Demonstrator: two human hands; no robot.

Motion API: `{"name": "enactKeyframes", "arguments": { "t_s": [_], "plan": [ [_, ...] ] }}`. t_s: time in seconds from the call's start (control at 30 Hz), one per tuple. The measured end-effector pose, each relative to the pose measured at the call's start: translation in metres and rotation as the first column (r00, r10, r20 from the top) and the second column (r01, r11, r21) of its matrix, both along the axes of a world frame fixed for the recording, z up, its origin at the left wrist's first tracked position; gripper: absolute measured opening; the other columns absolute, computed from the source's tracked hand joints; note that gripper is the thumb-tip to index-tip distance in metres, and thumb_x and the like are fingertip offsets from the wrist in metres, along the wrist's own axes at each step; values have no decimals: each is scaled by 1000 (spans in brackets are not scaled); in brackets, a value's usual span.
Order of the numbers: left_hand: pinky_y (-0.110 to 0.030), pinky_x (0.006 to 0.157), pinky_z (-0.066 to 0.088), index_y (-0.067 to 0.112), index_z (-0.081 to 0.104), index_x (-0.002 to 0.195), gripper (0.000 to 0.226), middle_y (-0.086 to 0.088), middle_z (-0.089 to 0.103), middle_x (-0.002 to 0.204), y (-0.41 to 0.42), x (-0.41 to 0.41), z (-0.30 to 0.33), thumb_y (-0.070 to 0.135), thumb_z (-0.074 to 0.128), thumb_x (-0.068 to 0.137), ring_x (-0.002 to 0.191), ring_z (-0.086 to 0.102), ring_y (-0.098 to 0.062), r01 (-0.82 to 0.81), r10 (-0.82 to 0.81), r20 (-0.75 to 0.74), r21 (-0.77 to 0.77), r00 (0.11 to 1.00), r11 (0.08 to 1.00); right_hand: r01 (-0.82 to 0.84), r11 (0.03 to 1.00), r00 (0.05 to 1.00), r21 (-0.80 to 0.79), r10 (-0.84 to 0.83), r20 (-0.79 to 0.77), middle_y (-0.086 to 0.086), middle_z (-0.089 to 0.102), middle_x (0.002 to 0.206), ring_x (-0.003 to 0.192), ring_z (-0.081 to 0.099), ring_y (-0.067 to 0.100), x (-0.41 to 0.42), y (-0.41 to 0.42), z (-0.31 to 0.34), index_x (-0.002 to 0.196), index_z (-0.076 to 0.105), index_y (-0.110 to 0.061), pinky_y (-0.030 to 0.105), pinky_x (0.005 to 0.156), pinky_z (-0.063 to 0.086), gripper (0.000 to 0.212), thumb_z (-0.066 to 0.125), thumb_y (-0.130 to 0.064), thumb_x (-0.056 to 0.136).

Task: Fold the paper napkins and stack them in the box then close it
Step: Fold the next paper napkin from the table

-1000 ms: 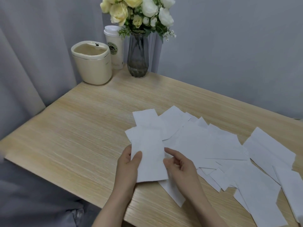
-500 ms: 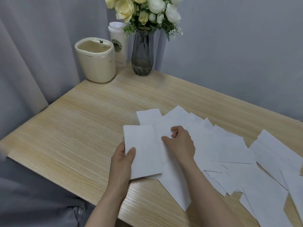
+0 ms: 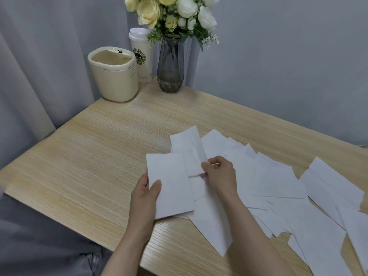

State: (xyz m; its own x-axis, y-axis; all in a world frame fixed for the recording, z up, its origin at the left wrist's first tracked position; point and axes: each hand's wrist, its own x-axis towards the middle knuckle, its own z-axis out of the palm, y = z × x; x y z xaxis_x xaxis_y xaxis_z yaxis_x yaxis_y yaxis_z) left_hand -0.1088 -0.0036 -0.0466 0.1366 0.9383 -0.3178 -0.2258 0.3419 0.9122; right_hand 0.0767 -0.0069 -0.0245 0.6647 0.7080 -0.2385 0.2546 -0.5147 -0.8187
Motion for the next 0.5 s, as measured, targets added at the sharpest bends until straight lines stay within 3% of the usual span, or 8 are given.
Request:
{"name": "enactKeyframes", "arguments": {
  "t_s": [0.13, 0.27, 0.5],
  "plan": [
    [-28, 66, 52, 18, 63, 118, 26, 0, 75, 105, 0, 1, 1, 6, 52, 97, 84, 71, -13, -12, 12, 11, -1, 1000, 1000, 33, 997, 990, 71, -23, -141, -3, 72, 62, 65, 59, 6, 9, -26, 10, 85, 60, -18, 28, 63, 40, 7, 62, -25, 85],
    [-31, 68, 51, 18, 63, 114, 25, 0, 75, 102, -2, 3, 2, 5, 50, 97, 82, 71, -12, -29, 29, 11, 5, 1000, 1000, 85, 990, 968, 108, -56, -245, 1, 70, 61, 35, 43, -1, 16, -61, 17, 87, 66, -16, 13, 39, 30, 5, 63, -19, 89],
    [-29, 64, 51, 22, 63, 113, 25, 3, 75, 99, -18, 22, 1, 9, 47, 100, 82, 71, -12, -16, 16, 7, -19, 1000, 1000, 162, 973, 920, 162, -90, -381, -5, 54, 42, 36, 30, 10, 27, -109, 22, 97, 68, -8, 19, 39, 26, 13, 56, -14, 95]
  ]
}}
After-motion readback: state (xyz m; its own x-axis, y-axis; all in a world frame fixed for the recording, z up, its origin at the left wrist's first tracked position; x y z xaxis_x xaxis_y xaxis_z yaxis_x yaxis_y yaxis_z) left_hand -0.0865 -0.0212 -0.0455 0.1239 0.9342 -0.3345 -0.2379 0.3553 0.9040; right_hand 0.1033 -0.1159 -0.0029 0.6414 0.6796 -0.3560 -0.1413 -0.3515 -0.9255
